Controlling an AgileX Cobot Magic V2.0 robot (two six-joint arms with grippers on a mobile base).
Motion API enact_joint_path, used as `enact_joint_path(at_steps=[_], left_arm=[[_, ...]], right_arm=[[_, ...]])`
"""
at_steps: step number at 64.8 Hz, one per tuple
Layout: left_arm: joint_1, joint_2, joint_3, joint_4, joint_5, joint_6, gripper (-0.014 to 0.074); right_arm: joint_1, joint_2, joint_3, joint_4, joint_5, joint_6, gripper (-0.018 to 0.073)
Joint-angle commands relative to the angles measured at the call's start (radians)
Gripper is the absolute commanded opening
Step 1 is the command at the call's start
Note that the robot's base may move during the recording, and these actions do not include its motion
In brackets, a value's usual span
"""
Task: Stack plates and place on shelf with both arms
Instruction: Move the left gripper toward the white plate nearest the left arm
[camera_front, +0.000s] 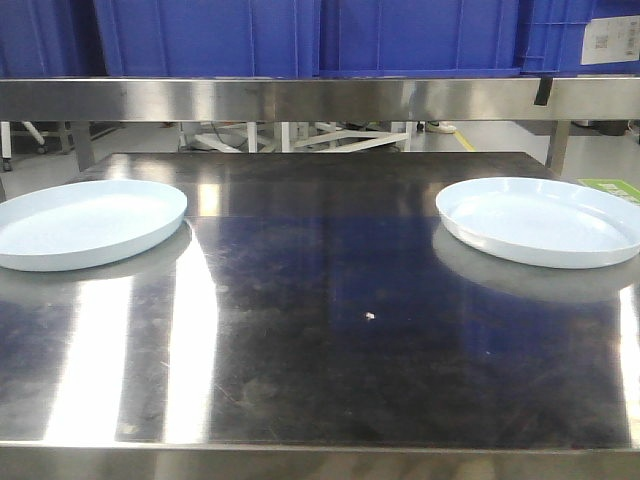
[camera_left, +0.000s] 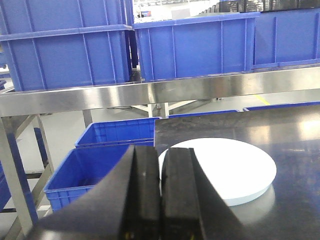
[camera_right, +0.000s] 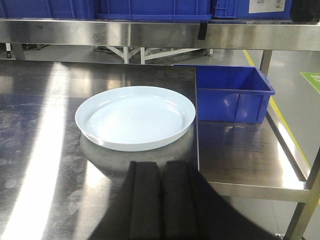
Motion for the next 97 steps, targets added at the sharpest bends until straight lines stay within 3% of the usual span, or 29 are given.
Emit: enact_joint_path(at_steps=[1,20,26,44,66,85,97], left_arm=[[0.001,-0.024,0.002,-0.001,-0.08,-0.003,0.0083],[0.001,-0.024,0.002,-0.003,-0.087,-0.003,0.0083],[0.003,-0.022,-0.014,-0.05,-0.087,-0.005,0.0083],[0.003,0.066,-0.198,-0.04,-0.011,-0.003,0.0083],[0.003,0.374,-0.45,-0.044,0.141,-0.003,0.0083],[0.003,0.711,-0.573,-0.044,0.156,-0.003,0.0083],[0.003,0.931,-0.69,-0.123,0.263,-0.003,0.0083]], right_arm=[[-0.007,-0.017,0.0,0.003,-0.084,-0.003,0.0056],[-0.007,-0.017,0.0,0.003,-0.084,-0.003,0.0056],[-0.007,-0.017,0.0,0.003,-0.084,-0.003,0.0056],[-0.007,-0.017,0.0,0.003,-0.084,-0.003,0.0056],[-0.007,-0.017,0.0,0.003,-0.084,-0.003,0.0056],[-0.007,-0.017,0.0,0.003,-0.084,-0.003,0.0056],[-0.007,-0.017,0.0,0.003,-0.084,-0.003,0.0056]])
